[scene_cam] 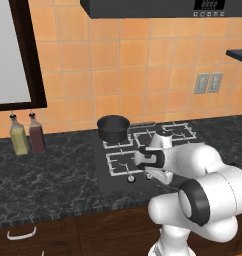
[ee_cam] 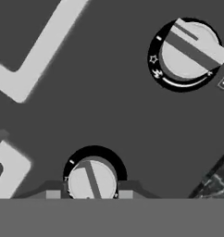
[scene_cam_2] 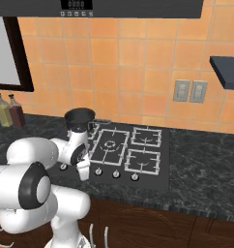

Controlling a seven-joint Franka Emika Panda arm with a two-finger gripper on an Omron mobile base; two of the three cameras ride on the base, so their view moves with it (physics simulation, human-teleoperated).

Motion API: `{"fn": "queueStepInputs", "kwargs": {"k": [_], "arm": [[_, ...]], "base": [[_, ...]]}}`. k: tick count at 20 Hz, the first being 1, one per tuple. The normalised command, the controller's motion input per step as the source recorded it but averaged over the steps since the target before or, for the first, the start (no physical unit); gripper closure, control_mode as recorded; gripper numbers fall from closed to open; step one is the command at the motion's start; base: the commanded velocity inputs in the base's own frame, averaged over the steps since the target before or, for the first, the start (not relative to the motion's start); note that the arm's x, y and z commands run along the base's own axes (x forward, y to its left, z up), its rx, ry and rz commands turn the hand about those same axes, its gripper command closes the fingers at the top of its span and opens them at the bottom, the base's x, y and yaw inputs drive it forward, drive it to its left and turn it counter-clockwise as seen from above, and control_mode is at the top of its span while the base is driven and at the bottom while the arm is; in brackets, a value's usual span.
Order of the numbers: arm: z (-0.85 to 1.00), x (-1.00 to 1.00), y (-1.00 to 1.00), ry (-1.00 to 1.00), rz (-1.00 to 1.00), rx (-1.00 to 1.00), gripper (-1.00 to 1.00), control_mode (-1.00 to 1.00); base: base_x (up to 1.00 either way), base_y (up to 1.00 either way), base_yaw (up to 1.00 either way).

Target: Turn off the rear left burner of the stove.

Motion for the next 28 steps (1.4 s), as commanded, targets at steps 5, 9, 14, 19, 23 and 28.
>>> {"fn": "queueStepInputs", "kwargs": {"k": [5, 9, 14, 19, 23, 28], "arm": [[-0.06, 0.0, 0.0, 0.02, -0.72, 0.06, 1.0, -1.0], [-0.07, 0.0, -0.01, 0.07, -0.74, 0.08, 1.0, -1.0], [-0.1, 0.0, -0.09, 0.08, -0.79, 0.09, 1.0, -1.0], [-0.13, 0.0, -0.11, 0.1, -0.83, 0.1, 1.0, -1.0], [-0.18, 0.02, -0.12, 0.09, -0.87, 0.07, 1.0, -1.0], [-0.17, 0.01, -0.08, 0.09, -0.89, 0.07, 1.0, -1.0]], "base": [[0.0, 0.0, 0.0], [0.0, 0.0, 0.0], [0.0, 0.0, 0.0], [0.0, 0.0, 0.0], [0.0, 0.0, 0.0], [0.0, 0.0, 0.0]]}}
